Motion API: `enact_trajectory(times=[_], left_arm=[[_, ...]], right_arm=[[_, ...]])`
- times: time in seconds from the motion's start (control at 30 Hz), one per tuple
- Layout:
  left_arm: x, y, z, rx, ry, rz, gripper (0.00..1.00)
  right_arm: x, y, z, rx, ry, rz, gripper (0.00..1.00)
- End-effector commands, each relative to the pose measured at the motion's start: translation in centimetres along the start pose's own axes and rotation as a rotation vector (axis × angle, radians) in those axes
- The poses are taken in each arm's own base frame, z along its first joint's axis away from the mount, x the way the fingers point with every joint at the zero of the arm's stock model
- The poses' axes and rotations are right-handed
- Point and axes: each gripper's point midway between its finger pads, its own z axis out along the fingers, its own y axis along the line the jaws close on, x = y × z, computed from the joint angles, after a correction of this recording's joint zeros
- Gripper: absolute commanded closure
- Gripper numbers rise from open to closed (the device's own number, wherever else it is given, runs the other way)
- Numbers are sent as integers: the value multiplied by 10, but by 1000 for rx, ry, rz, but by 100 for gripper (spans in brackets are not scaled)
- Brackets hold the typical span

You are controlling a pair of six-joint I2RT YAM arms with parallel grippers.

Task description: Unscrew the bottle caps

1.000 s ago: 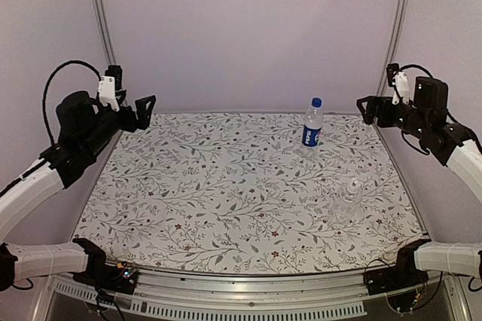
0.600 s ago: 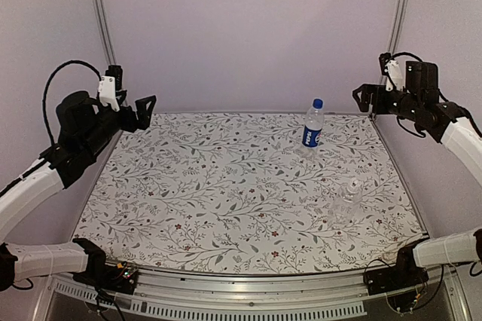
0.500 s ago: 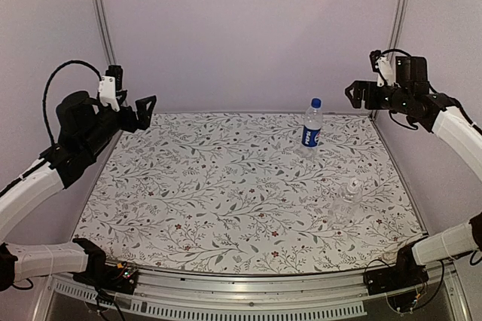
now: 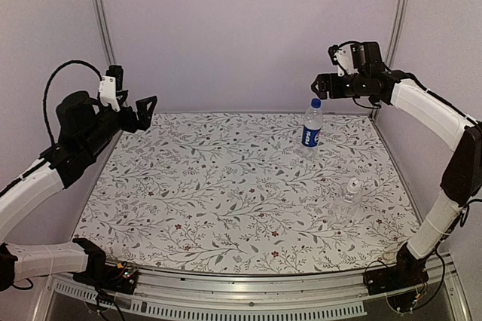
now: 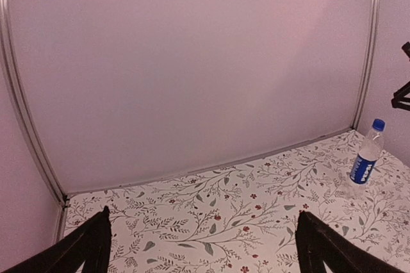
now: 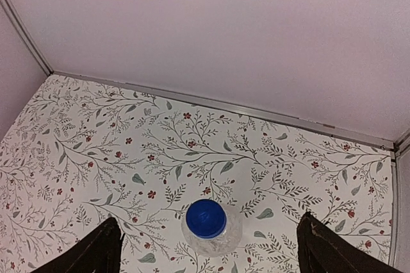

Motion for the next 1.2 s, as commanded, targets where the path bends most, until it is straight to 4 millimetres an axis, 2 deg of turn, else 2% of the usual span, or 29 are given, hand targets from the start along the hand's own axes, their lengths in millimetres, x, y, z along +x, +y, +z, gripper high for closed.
enact_trajectory(times=[0.0, 0.27, 0.4, 0.63, 0.77, 0.9, 0.97, 1.07, 1.17], left_arm=[[-1, -3, -2, 10, -17, 4, 0], [-4, -4, -3, 16, -24, 4, 0], [-5, -3, -4, 12, -28, 3, 0], [-5, -3, -4, 13, -27, 5, 0], [-4, -4, -4, 18, -25, 5, 0], [-3, -5, -2, 23, -22, -3, 0], [-2, -7, -1, 32, -21, -13, 0], [2, -18, 4, 88, 6, -15, 0], [11, -33, 13, 159, 57, -17, 0]], right_arm=[[12, -1, 26, 8, 71, -18, 9], [41, -2, 63, 11, 176, -33, 27], [51, -5, 72, 23, 200, -35, 33], [59, -4, 77, 11, 220, -36, 49], [54, -3, 73, 9, 210, -39, 60], [49, -2, 66, 5, 201, -40, 77], [46, 0, 61, 0, 197, -40, 89], [38, 7, 49, -20, 182, -42, 100], [30, 23, 35, -64, 164, -57, 100]])
